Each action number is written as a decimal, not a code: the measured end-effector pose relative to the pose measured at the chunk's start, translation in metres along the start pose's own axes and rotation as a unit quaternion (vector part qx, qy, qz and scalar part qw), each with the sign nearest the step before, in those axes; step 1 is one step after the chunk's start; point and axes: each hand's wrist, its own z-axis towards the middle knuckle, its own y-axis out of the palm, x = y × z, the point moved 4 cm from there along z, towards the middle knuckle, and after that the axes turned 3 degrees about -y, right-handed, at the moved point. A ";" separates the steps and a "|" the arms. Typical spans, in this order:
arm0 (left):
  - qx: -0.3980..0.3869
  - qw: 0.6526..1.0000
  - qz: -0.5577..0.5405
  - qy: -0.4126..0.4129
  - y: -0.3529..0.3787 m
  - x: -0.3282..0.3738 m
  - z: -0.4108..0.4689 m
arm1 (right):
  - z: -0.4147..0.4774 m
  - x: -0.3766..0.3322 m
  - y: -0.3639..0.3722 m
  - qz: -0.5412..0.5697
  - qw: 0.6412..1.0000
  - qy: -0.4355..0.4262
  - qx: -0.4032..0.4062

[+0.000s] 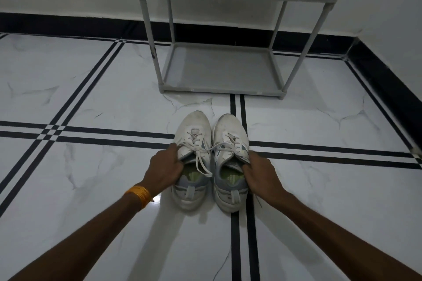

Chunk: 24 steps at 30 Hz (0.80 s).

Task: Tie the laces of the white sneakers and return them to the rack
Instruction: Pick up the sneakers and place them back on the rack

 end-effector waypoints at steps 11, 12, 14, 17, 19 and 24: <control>0.085 0.991 -0.075 0.067 -0.076 0.096 0.003 | 0.020 -0.037 -0.107 0.059 0.995 -0.047 0.063; 0.086 0.991 -0.083 0.067 -0.089 0.108 0.000 | 0.019 -0.044 -0.123 0.060 0.995 -0.045 0.064; 0.087 0.990 -0.098 0.056 -0.121 0.135 -0.008 | 0.019 -0.061 -0.162 0.065 0.996 -0.033 0.060; 0.084 0.988 -0.117 0.048 -0.172 0.176 -0.020 | 0.019 -0.091 -0.221 0.065 0.996 -0.020 0.055; 0.083 0.988 -0.125 0.045 -0.206 0.202 -0.027 | 0.018 -0.112 -0.259 0.068 0.996 -0.015 0.054; 0.086 0.987 -0.129 0.050 -0.312 0.285 -0.023 | 0.037 -0.169 -0.374 0.069 0.996 0.001 0.052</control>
